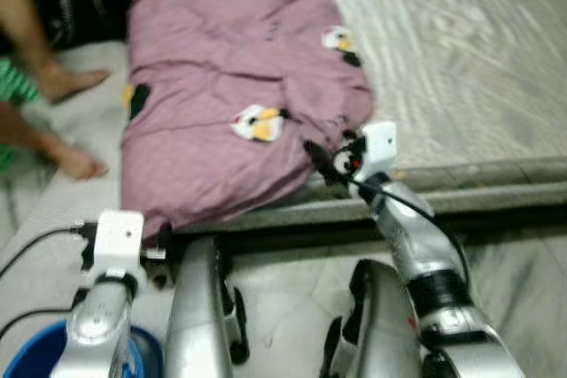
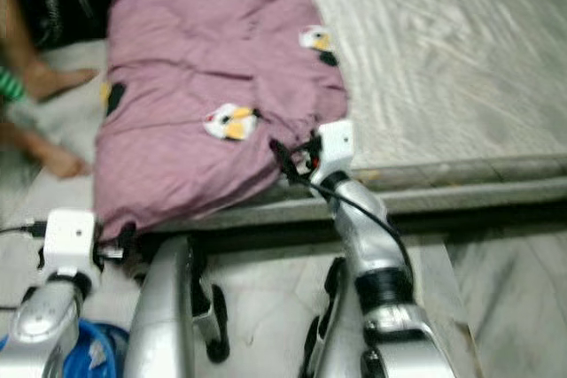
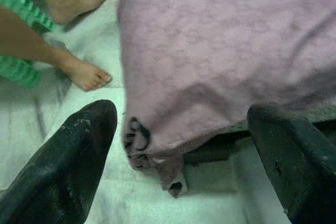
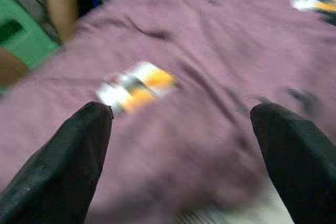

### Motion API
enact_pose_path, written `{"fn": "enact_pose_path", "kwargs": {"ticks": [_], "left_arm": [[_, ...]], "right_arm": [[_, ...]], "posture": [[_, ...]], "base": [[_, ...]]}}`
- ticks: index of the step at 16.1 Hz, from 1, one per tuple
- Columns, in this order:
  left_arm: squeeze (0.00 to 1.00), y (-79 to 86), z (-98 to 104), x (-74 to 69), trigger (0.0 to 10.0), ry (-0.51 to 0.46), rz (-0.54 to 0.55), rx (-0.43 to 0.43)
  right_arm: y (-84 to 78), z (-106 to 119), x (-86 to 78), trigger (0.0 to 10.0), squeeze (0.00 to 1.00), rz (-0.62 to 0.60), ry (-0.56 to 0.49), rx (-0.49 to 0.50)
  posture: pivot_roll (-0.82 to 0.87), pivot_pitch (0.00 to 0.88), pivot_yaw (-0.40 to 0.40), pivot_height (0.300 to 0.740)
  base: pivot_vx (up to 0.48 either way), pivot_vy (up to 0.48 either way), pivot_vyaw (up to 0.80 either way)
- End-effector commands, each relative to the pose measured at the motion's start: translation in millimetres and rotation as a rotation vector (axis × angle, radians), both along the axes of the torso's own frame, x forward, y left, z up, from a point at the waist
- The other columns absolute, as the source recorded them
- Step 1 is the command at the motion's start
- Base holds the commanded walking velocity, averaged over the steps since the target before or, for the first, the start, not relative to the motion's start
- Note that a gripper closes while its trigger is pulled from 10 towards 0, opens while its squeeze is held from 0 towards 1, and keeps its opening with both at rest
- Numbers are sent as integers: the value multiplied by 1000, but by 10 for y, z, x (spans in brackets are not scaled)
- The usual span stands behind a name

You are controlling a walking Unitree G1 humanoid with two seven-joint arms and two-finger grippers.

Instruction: Clean up the room

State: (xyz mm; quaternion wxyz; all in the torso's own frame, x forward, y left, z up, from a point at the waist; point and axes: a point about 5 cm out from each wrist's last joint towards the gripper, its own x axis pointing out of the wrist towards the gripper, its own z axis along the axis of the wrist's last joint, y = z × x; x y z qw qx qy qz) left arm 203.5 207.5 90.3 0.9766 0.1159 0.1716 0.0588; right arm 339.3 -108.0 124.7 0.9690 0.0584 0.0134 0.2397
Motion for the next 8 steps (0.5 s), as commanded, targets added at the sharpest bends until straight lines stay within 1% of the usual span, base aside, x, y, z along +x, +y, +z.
{"fn": "enact_pose_path", "kwargs": {"ticks": [1, 4, 6, 8], "left_arm": [[0, -69, 15, -3, 10000, 3, -17, -7], [0, -121, 55, 35, 10000, -14, -48, -3], [0, -153, 99, 64, 10000, -28, -69, -3], [0, -155, 108, 70, 10000, -29, -74, 0]], "right_arm": [[15, -23, 4, 10000, 0, -12, -9, -8], [16, -30, 24, 10000, 0, -33, -18, -16], [22, -23, 86, 10000, 0, -73, -19, -6], [97, 9, 128, 10000, 0, -69, -24, 0]], "posture": [[150, 261, -2, 561], [147, 264, 4, 561], [147, 266, 9, 561], [149, 266, 8, 561]], "base": [[0, 0, 800], [0, 0, 800], [0, 0, 0], [0, 0, 0]]}}
